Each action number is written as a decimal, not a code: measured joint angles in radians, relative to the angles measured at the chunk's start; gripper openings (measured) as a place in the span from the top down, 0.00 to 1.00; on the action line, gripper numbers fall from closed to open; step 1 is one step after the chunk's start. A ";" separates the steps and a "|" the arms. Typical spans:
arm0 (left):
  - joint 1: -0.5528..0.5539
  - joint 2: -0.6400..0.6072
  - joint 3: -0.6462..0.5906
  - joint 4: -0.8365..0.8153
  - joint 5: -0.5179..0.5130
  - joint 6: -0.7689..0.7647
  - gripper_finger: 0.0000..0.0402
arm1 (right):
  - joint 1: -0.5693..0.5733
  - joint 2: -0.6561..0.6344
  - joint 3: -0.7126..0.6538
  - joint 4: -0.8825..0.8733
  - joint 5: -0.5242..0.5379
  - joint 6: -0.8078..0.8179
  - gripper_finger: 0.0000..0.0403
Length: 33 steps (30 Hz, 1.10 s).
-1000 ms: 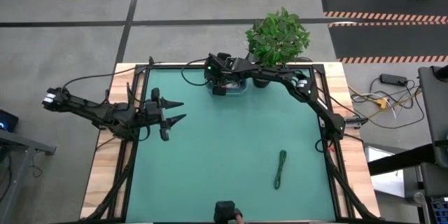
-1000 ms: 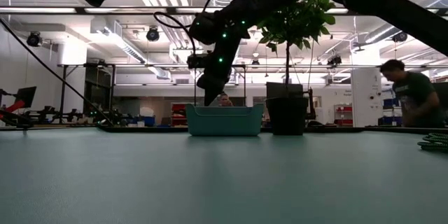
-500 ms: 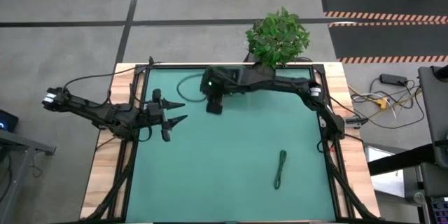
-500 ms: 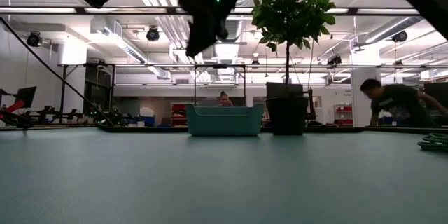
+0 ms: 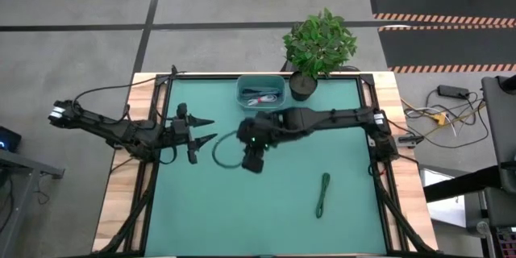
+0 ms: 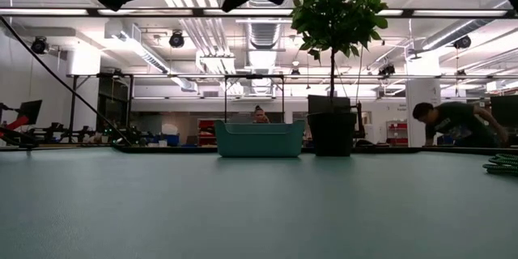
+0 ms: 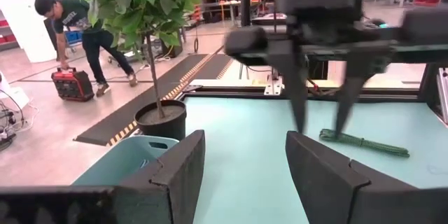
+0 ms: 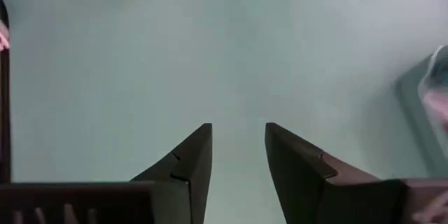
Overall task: Pick and place USB-C Cables
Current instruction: Put the green charger cable into the green bin
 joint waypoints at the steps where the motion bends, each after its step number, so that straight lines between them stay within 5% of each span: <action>1: 0.000 0.000 0.000 0.000 0.000 0.000 0.54 | 0.013 0.000 -0.001 -0.017 0.000 0.028 0.69; 33: 0.000 -0.005 0.000 0.000 0.000 0.001 0.54 | 0.233 0.001 -0.131 -0.245 0.060 0.743 0.65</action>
